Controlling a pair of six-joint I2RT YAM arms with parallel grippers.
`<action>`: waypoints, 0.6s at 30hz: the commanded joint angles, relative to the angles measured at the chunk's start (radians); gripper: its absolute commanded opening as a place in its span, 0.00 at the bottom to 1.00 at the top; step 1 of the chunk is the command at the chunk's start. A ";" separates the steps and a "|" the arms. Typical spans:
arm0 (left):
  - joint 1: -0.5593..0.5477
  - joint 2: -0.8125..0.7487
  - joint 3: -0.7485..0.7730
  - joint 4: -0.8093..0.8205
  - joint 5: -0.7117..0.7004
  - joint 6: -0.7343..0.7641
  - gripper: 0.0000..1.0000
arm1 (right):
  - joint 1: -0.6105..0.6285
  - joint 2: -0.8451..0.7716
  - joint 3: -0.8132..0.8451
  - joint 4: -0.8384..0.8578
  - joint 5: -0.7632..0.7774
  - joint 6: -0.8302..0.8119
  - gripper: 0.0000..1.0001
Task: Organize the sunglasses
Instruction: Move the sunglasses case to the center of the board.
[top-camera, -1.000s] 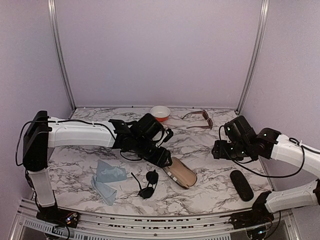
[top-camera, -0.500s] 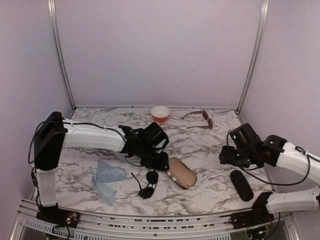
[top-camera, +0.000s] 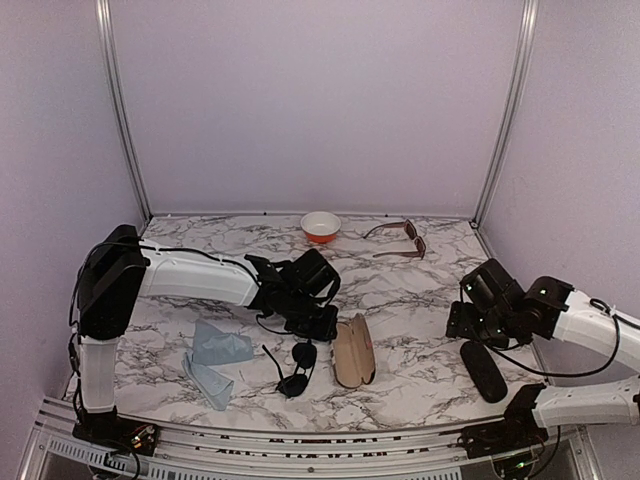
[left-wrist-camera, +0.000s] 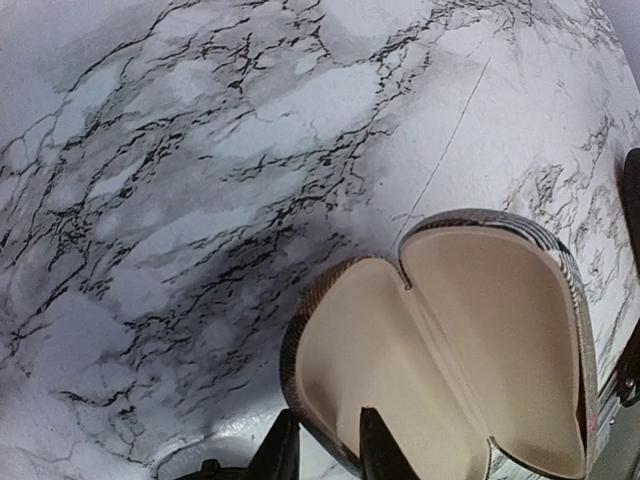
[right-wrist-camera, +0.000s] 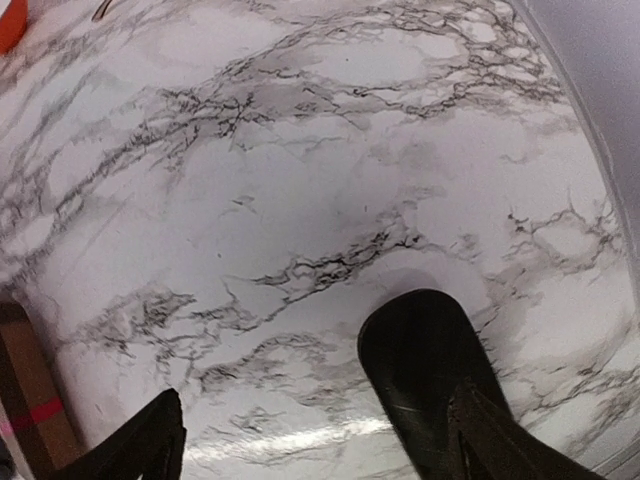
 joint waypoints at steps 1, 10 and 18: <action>0.003 0.025 0.009 0.070 0.031 0.015 0.18 | -0.009 -0.021 -0.028 -0.045 0.008 0.055 0.96; 0.015 0.076 0.039 0.091 0.062 0.036 0.15 | -0.047 0.024 -0.067 -0.045 -0.014 0.104 1.00; 0.023 0.060 0.000 0.123 0.066 0.035 0.11 | -0.219 0.052 -0.155 0.021 -0.093 0.081 1.00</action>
